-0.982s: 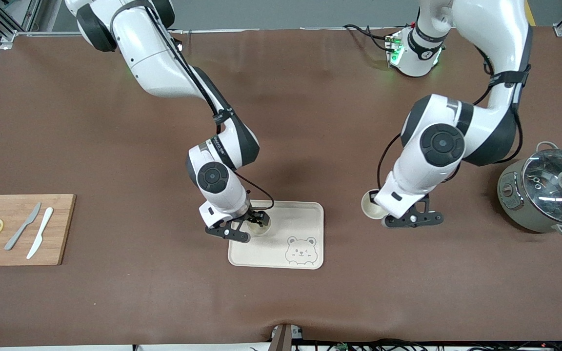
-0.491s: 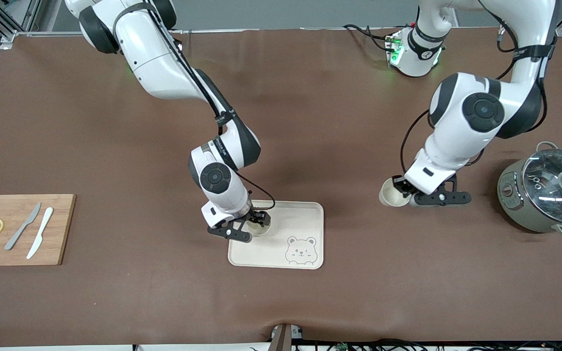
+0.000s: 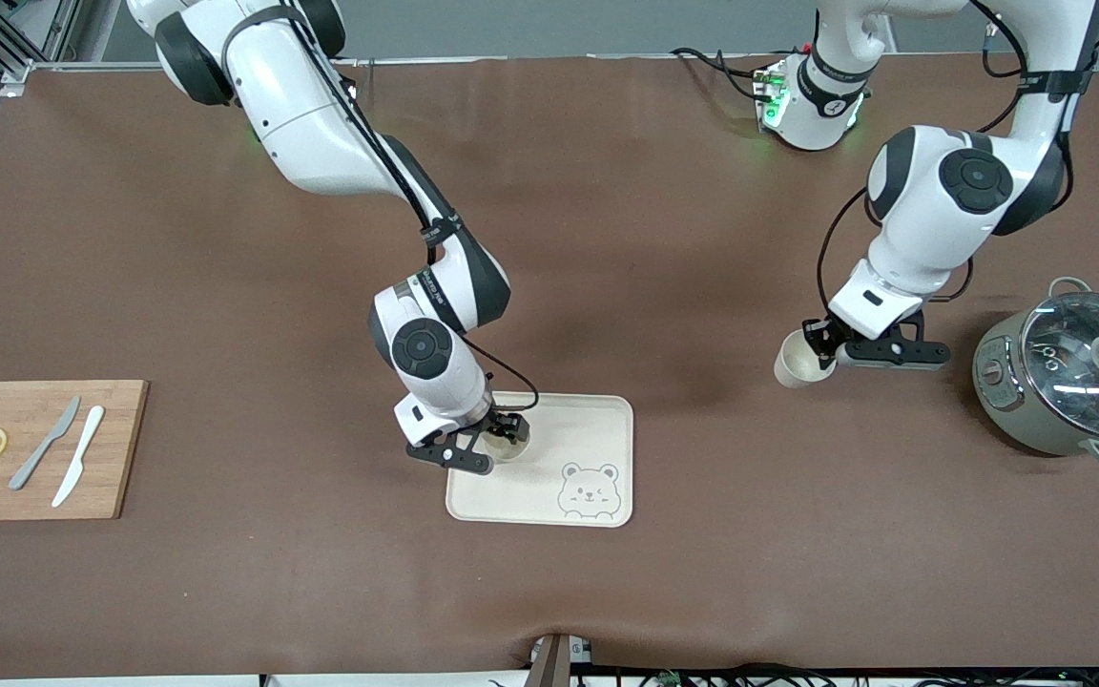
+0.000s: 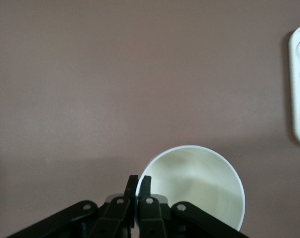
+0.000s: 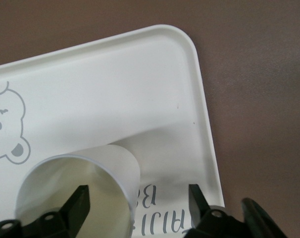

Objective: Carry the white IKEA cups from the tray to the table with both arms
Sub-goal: 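Carry the cup with the left gripper toward the steel pot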

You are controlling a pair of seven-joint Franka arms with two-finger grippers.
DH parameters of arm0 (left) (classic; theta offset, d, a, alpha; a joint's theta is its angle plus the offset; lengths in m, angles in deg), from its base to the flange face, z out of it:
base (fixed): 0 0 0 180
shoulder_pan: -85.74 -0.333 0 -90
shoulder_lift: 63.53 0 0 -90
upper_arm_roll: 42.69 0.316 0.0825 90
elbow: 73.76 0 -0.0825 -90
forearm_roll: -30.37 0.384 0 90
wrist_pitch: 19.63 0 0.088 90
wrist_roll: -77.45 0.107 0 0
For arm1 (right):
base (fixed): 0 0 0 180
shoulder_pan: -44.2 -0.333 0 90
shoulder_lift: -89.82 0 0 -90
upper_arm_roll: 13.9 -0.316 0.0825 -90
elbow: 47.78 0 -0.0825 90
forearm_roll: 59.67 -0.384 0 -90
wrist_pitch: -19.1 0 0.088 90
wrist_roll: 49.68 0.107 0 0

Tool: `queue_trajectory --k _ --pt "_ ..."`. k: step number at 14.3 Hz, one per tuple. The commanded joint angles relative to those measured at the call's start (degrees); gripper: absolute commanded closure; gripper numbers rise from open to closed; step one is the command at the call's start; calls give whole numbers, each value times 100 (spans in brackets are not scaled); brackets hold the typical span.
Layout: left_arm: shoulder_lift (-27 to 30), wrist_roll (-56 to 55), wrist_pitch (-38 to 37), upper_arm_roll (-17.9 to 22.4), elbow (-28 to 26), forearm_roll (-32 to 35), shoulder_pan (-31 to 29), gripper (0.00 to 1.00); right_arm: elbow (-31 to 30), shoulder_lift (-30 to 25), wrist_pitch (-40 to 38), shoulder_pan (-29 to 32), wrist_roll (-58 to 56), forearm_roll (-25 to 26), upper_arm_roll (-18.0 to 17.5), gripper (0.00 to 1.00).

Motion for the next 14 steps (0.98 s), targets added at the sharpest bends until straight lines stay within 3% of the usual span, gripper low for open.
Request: queue_trajectory --k 1,12,14 --pt "232 490 722 -70 -758 -117 -267 100 54 45 29 -50 0 -46 49 28" --pt "-5 1581 1005 -70 -1217 -108 -865 100 62 45 29 -42 -44 -46 49 93" --pt "-111 1695 1084 -79 -1208 -108 -988 100 54 45 29 -42 -52 -37 49 100"
